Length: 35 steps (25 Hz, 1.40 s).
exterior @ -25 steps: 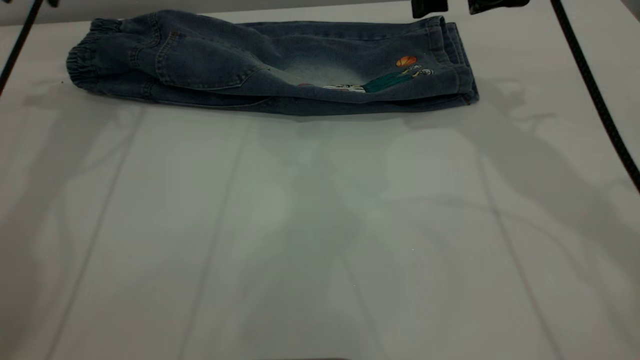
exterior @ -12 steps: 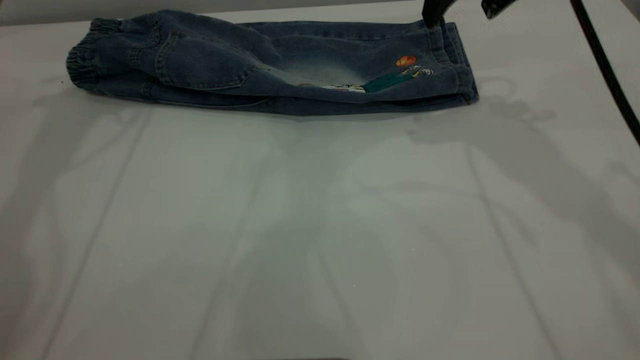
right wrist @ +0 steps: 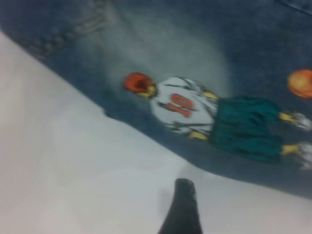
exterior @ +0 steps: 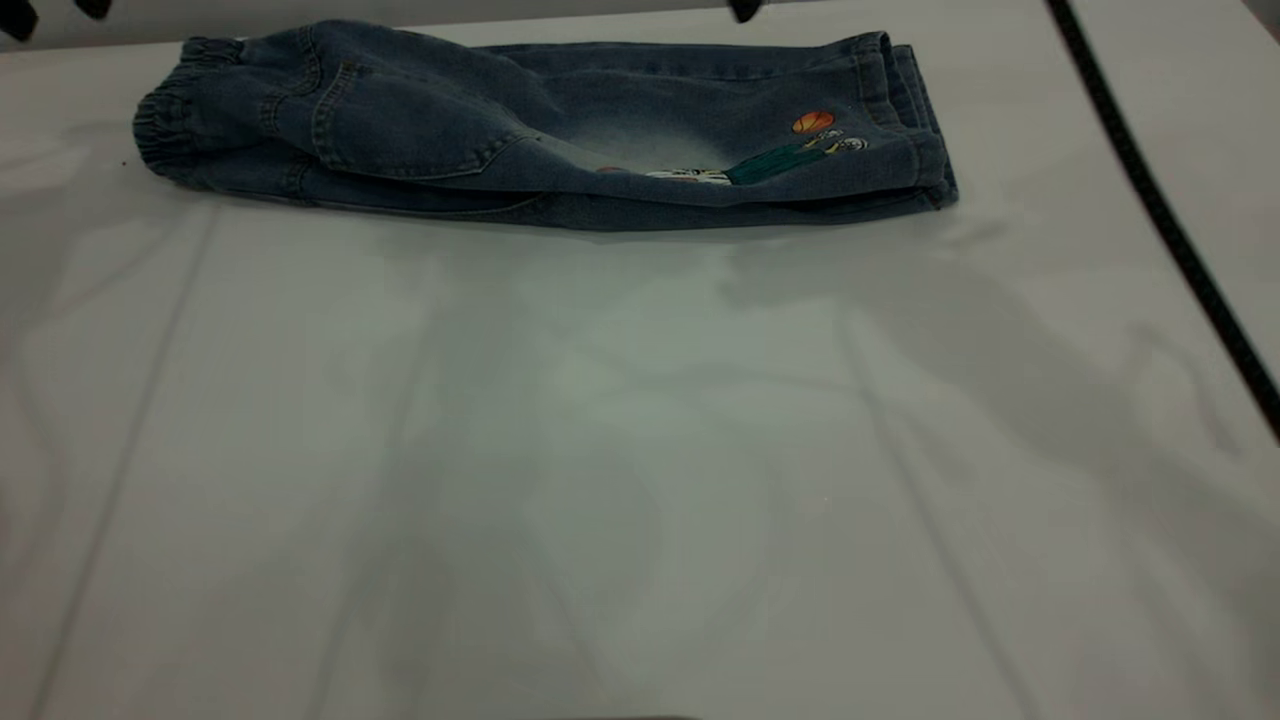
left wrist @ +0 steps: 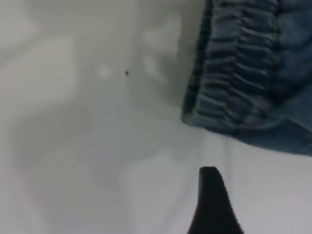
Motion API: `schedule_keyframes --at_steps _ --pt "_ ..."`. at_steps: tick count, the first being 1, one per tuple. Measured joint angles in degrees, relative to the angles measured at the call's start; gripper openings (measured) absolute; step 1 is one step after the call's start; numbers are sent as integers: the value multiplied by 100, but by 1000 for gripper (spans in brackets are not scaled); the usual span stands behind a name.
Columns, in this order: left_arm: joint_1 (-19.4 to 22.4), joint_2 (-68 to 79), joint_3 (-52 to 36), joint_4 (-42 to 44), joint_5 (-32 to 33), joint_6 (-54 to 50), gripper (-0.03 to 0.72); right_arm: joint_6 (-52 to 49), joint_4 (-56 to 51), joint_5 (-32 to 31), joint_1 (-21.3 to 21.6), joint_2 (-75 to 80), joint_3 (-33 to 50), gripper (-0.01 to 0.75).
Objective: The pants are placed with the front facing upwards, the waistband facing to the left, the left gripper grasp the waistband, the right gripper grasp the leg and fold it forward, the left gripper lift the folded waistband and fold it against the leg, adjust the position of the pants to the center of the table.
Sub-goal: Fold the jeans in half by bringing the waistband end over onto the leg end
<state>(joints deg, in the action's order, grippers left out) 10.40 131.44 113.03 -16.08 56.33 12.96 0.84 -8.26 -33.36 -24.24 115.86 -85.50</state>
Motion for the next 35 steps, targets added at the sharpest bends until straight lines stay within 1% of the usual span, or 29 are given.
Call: schedule_keyframes --at_steps 6,9,13,15,21,24,31,35 --pt "6 245 0 -250 -737 777 428 13 -103 207 -323 382 -5 531" --pt "6 433 0 -877 -1070 1022 428 26 -140 278 -372 458 -5 531" --pt "6 796 0 -1860 -1251 1621 428 32 -151 331 -374 458 -125 531" --pt "6 970 0 -2037 -1325 1730 428 37 -151 336 -374 458 -249 531" --pt "6 1075 4 -2005 -1513 1769 428 80 -190 367 -374 526 -506 531" --pt "80 994 4 -1978 -1515 1746 428 105 -195 367 -374 581 -518 531" --pt "405 979 51 -1918 -1526 1725 428 158 -202 370 -374 658 -518 531" --pt "396 1090 55 -2067 -1533 1718 428 204 -208 413 -374 658 -543 531"
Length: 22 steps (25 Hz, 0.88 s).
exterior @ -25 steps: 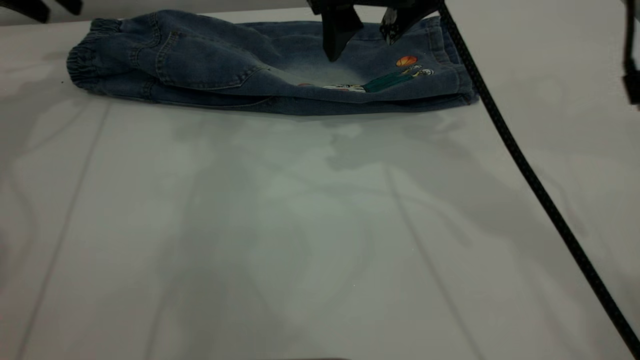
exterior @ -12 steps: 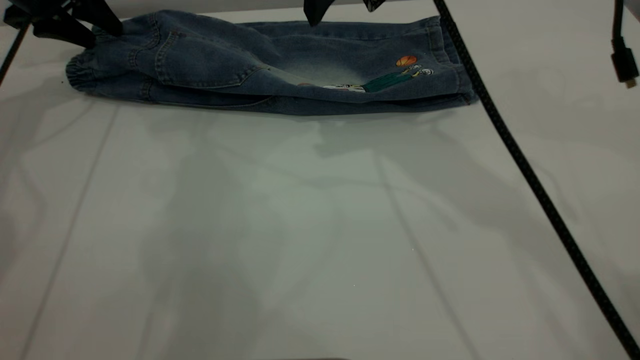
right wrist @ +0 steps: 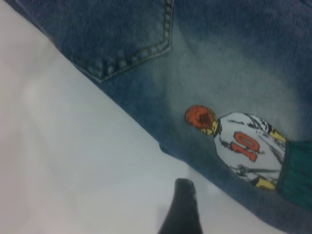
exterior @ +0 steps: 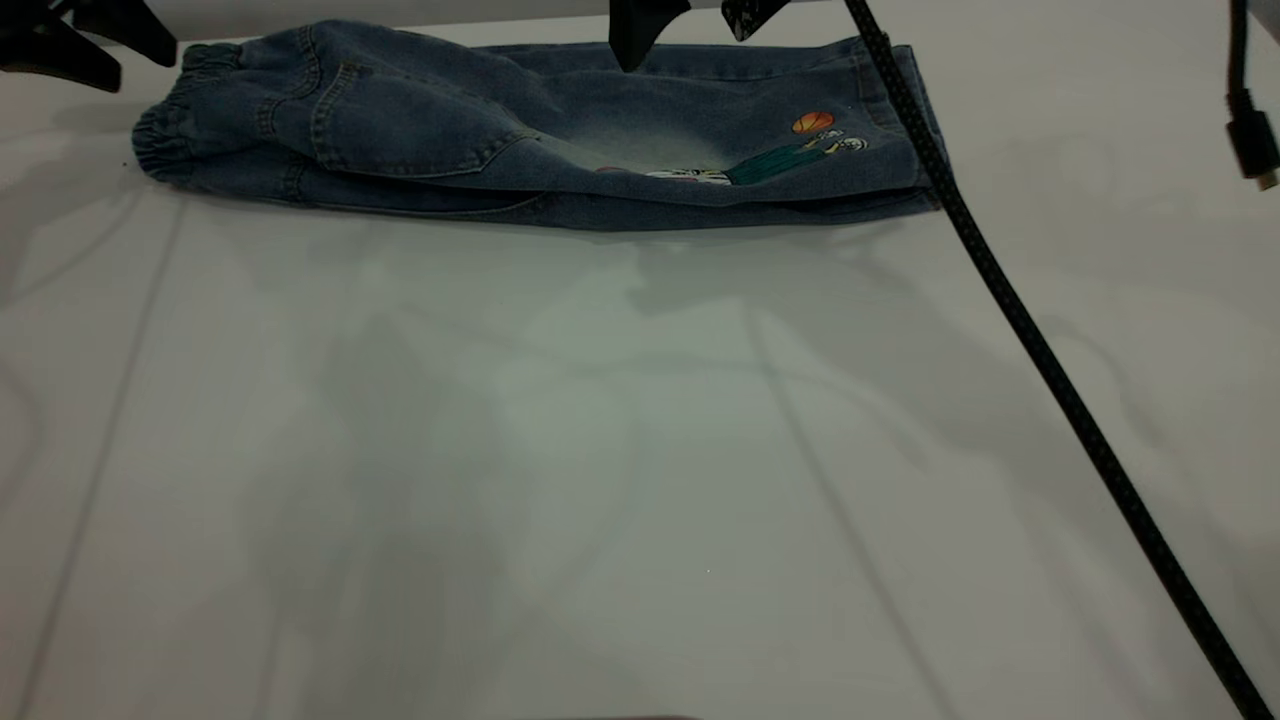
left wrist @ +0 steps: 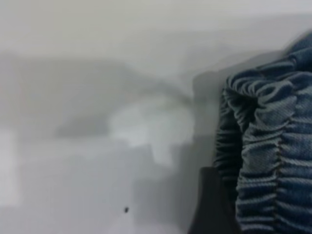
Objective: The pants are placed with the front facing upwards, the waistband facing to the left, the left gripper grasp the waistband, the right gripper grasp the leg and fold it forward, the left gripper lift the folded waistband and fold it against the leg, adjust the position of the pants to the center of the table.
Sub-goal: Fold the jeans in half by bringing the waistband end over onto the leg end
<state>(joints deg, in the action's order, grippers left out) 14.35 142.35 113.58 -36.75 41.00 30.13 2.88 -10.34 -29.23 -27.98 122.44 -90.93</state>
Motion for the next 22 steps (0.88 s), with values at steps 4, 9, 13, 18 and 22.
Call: schedule_keyframes --at_steps 4,9,13,18,22 --pt "-82 282 0 -344 -115 45 428 24 0 26 0 0 -6 531" --pt "-174 570 5 -878 -251 261 428 36 0 74 0 0 -16 531" --pt "-218 635 6 -1461 -301 443 372 130 0 365 0 38 -21 531" --pt "-236 677 6 -1839 -255 543 102 187 -117 1476 0 349 -23 531" --pt "-236 674 6 -1917 -216 542 29 194 -401 2494 0 676 -23 531"
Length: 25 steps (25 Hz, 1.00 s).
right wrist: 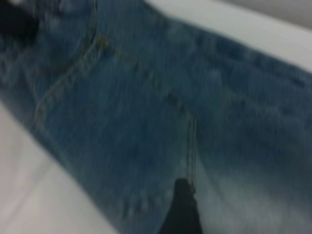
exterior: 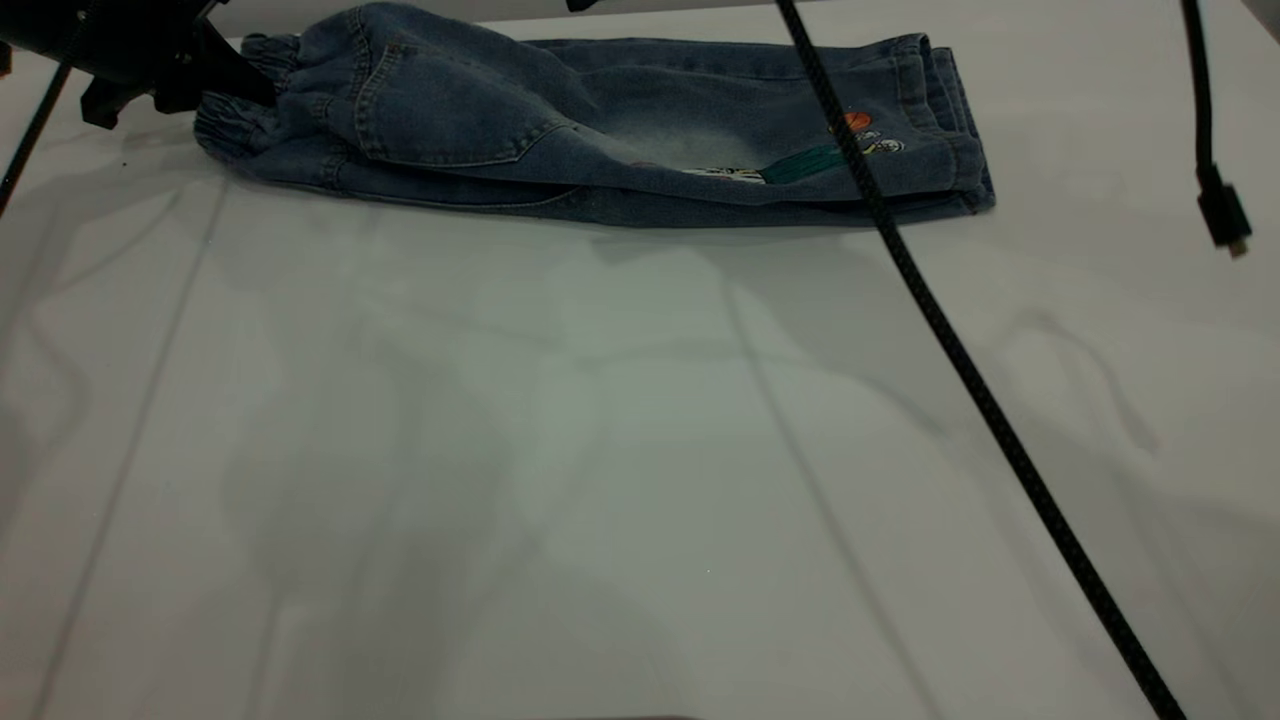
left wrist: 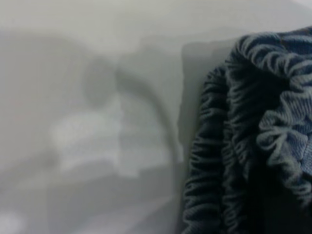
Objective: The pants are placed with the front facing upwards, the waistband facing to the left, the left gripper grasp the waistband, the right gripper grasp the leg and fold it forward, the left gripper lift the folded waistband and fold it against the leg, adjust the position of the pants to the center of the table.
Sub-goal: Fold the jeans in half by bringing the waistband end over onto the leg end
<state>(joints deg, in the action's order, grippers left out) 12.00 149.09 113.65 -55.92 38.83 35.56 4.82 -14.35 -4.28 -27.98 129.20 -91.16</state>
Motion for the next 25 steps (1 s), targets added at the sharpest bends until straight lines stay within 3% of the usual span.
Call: schedule_keyframes --at_steps 5,16,25 --pt "0 -106 0 0 199 0 27 33 -73 511 0 503 -6 531" --pt "-29 -997 0 24 966 420 27 48 -370 428 -19 1244 -19 531" --pt "-334 -1561 0 45 1445 534 27 53 -576 196 -706 1238 -64 501"
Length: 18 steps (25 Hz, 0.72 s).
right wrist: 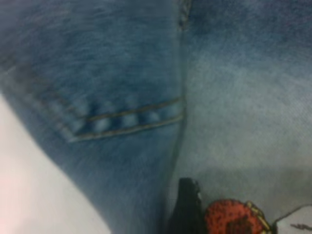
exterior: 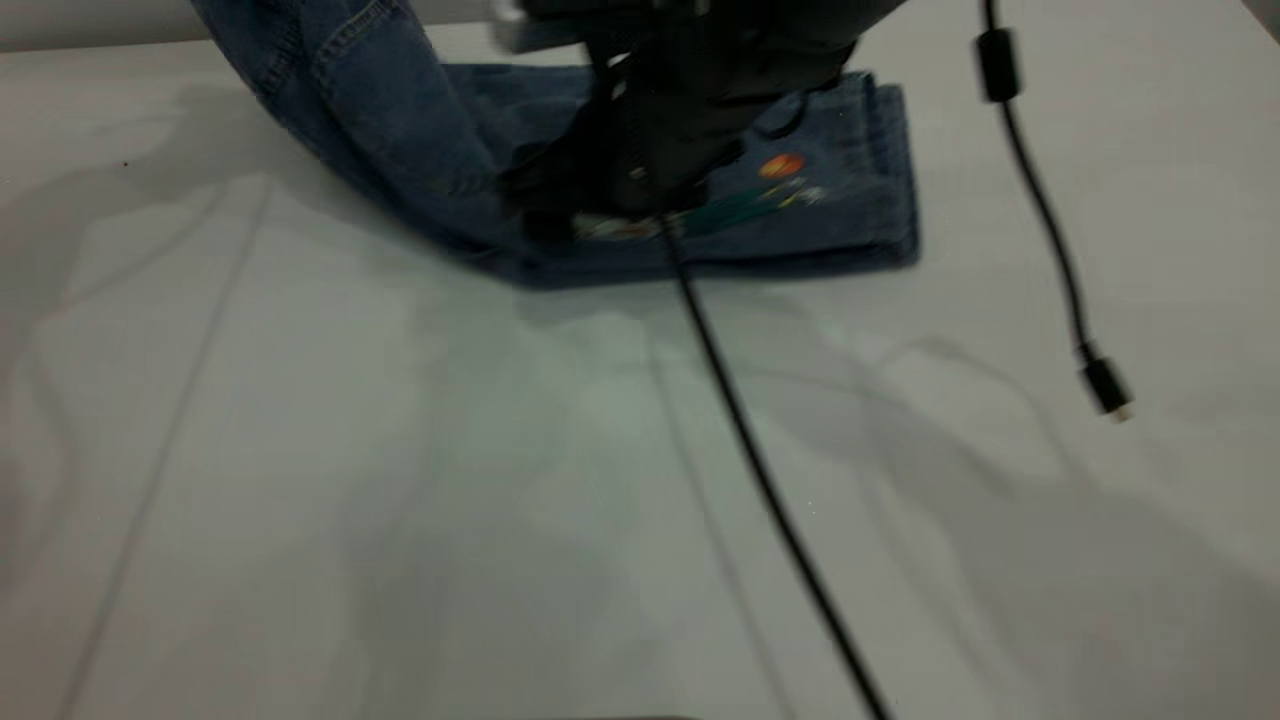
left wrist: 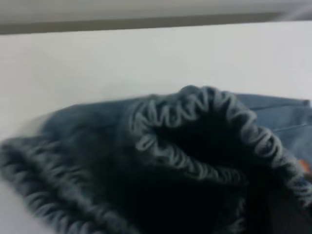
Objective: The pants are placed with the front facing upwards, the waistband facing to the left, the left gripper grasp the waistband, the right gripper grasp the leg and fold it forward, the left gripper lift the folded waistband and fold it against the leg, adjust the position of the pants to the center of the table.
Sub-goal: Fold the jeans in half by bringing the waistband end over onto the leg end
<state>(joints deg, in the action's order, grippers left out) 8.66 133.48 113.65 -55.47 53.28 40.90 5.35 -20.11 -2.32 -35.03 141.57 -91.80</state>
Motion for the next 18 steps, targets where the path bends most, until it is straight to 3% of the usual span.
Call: schedule_keyframes --at_steps 4,8,15,18 --pt "-316 -131 0 12 217 6 26 0 -24 -493 -166 -193 6 496" --pt "-570 -280 0 24 308 6 26 24 13 -1267 -60 -828 39 496" --pt "-915 -476 0 47 606 10 26 25 167 -2842 656 -2354 39 496" --pt "-1111 -476 0 71 685 10 26 59 322 -3237 1077 -2784 39 496"
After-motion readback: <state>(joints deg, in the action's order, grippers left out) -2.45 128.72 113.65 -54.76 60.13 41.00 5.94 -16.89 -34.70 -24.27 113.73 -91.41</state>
